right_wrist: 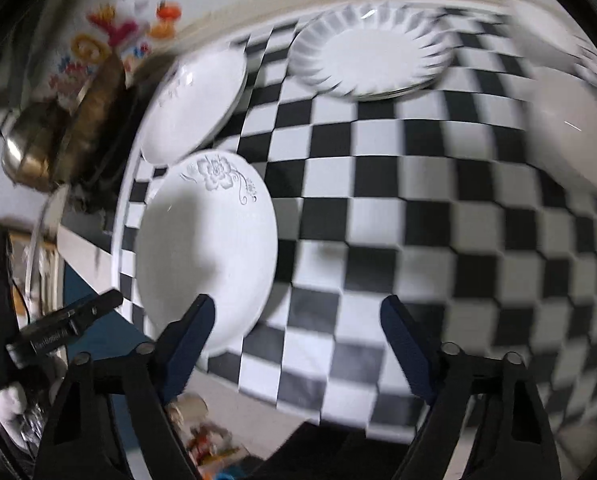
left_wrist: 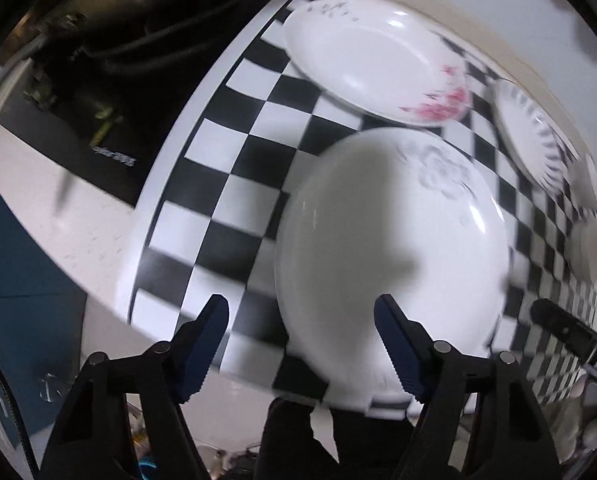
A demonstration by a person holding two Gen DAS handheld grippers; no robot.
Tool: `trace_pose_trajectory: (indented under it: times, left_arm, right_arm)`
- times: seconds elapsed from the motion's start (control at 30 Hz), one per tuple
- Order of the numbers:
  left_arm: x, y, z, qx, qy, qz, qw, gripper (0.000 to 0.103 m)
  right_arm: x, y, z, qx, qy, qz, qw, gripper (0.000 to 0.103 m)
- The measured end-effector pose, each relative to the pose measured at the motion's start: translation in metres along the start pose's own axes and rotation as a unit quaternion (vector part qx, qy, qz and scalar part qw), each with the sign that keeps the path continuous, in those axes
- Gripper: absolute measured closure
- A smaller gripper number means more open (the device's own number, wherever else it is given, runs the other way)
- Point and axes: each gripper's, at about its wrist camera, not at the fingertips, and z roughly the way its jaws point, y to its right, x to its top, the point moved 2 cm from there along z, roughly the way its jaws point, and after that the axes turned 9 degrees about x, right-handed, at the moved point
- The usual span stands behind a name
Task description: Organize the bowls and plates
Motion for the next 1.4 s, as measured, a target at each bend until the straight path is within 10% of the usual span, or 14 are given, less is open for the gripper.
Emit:
trace_pose_trajectory:
  times: [0.23, 0.43, 1.4]
  left_arm:
    - [0.025, 0.008, 0.043, -0.002, -0.048, 0.008, 0.9988, 0.062]
    - [0.028, 0.015, 0.042, -0.009, -0.053, 0.009, 0.9985, 0.065]
    - [-0.001, 0.174, -0.038, -0.045, -0.006, 0.165, 0.9852, 0.066]
  right_arm:
    - [0.051, -0.007, 0.078, 0.023, -0.080, -0.018, 0.996, 0.050]
    - [0.059, -0.010, 0.096, 0.041, -0.109, -0.016, 0.993, 0.086]
    - [0.030, 0.113, -0.039, 0.021, -0.019, 0.076, 0.997, 0.087]
